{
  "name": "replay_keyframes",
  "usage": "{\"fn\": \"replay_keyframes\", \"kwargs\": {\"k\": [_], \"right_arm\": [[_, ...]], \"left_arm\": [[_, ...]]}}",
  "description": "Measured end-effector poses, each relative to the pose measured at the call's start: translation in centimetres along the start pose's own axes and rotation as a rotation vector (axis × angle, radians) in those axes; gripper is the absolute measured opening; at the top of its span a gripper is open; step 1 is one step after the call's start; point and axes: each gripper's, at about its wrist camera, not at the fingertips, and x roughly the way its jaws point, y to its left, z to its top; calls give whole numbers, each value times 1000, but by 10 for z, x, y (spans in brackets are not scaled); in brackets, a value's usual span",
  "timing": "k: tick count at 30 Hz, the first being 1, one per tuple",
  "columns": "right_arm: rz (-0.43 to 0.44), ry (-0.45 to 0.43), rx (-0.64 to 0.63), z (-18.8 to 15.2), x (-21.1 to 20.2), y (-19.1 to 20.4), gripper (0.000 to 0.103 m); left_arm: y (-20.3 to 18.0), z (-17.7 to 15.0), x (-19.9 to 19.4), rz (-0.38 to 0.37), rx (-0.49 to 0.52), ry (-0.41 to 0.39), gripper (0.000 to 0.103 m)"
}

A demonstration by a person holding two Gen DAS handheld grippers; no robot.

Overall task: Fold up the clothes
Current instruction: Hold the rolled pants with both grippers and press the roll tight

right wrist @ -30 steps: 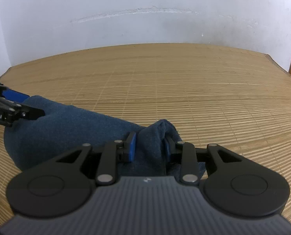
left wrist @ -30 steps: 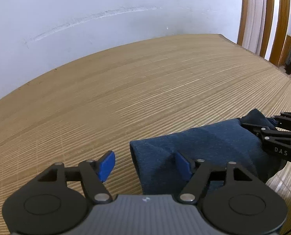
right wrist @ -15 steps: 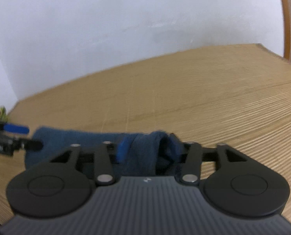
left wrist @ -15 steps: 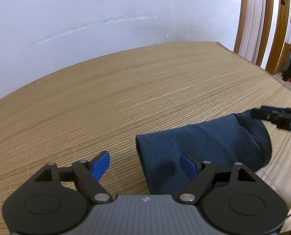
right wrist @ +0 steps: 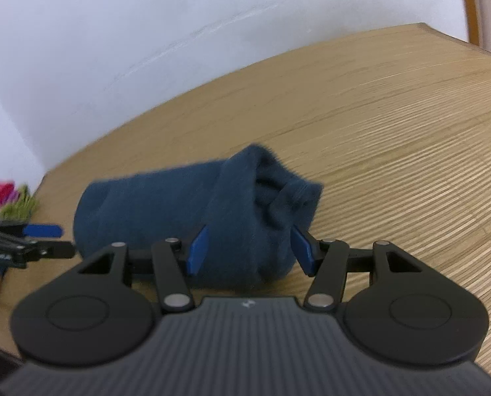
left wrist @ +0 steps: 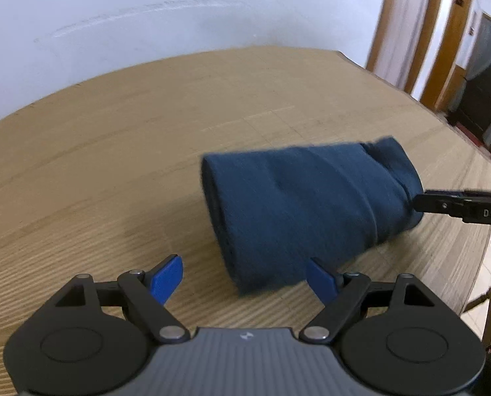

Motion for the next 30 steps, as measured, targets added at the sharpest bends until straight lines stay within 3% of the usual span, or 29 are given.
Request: {"fn": "replay_keyframes", "kwargs": {"k": [5,7,8,14,20,25,30], "right_arm": [[-8,31,-78,-7,7,11,58],[-11,34,-89,-10,12,11,72],[-15,34,-99,-11,15,12,74],[38,72,-187,-4,31,11,73],[129,119,-256,18,60,14,73],[184,111,-363,42,100,29,73],[231,121,-382,65,137,43,73]], "left_arm": [[-3,-6,22,-26,-6,18,84],[-5,-7,31,-37,-8,20,84],[-7,-9,35,-32,5,19,84],[-19,-8,45,-13,39,9,75],[-13,7,52,74,-21,23,76],[13,24,60,148,-112,40,77],[43,41,69,211,-201,54,77]]}}
